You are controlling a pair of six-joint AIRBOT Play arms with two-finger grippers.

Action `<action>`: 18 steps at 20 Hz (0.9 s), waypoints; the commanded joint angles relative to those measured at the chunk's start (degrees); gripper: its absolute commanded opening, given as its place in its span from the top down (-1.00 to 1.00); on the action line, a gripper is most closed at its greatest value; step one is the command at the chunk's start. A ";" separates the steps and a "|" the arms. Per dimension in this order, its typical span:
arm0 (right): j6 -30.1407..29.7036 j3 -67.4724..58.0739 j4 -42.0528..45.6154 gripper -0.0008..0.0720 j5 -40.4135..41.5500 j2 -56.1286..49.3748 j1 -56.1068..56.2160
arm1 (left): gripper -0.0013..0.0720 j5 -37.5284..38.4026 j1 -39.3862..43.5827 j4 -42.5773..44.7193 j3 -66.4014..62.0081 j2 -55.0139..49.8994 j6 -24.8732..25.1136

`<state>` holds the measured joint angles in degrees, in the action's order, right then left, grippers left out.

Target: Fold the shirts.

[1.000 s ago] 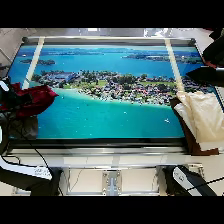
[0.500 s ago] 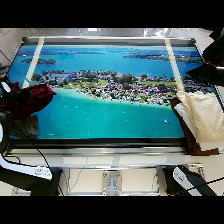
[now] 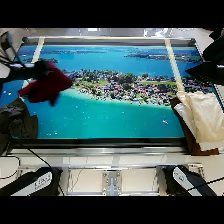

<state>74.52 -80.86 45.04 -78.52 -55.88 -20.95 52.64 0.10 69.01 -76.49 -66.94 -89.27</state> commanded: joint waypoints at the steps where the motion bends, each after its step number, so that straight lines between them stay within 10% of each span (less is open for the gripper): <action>1: -0.02 -2.56 -0.87 0.94 -2.99 0.04 0.04 | 0.94 6.99 16.35 -3.96 0.07 2.84 1.86; 4: -0.04 -5.53 -0.87 0.94 -3.56 0.04 0.04 | 0.88 7.74 28.87 -1.97 0.11 0.66 1.90; 5: -0.11 -6.25 -0.81 0.94 -3.54 0.04 0.04 | 0.39 5.84 31.56 1.51 0.09 0.04 2.51; 6: -0.57 -6.75 -0.44 0.93 -3.48 0.02 0.04 | -0.63 3.17 33.18 7.21 0.09 0.02 4.11; 7: -0.74 -6.99 1.09 0.85 -3.37 0.00 0.04 | -0.93 1.11 33.46 13.99 -0.09 0.55 3.74; 10: -0.70 -6.91 12.17 0.42 -3.45 -0.50 0.04 | -0.94 3.72 29.11 39.06 0.09 1.25 -17.66; 12: -0.68 -5.49 14.97 0.40 -3.17 -1.73 0.04 | -0.93 5.66 23.32 37.29 1.97 -0.20 -32.96; 18: -0.74 6.29 9.55 0.40 -0.94 -12.04 8.74 | -0.93 4.63 20.11 -3.82 8.61 -11.69 -11.02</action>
<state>73.84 -79.26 55.64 -80.79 -63.26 -16.84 57.67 20.71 81.34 -70.11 -74.02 -108.12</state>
